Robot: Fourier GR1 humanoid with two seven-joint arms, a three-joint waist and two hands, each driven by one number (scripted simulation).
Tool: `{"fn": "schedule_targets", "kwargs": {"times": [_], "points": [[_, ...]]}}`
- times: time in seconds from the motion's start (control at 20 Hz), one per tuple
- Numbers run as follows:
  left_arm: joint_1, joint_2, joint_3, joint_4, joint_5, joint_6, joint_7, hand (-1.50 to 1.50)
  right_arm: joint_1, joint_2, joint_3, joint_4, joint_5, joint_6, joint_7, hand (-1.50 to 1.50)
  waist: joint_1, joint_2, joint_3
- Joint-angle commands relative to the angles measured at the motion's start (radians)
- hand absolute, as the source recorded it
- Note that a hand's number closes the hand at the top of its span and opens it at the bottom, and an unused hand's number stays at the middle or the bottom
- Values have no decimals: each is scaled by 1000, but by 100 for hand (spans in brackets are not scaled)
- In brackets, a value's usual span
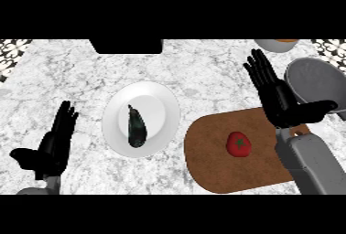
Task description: Pick the tomato from the cutting board and place it in the pan
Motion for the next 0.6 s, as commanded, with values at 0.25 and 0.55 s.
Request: {"fn": "schedule_targets", "kwargs": {"times": [0.25,0.55], "points": [[-76,-48,-172,-73,16,-117,188,0,-231,-159,241,24,371,44,133,150,30,12,-9],[-83,-50,-167,-140,94,-142,339,0,-136,-185,266,-26,686,-258,-1,-150,-2,7,-5]]}}
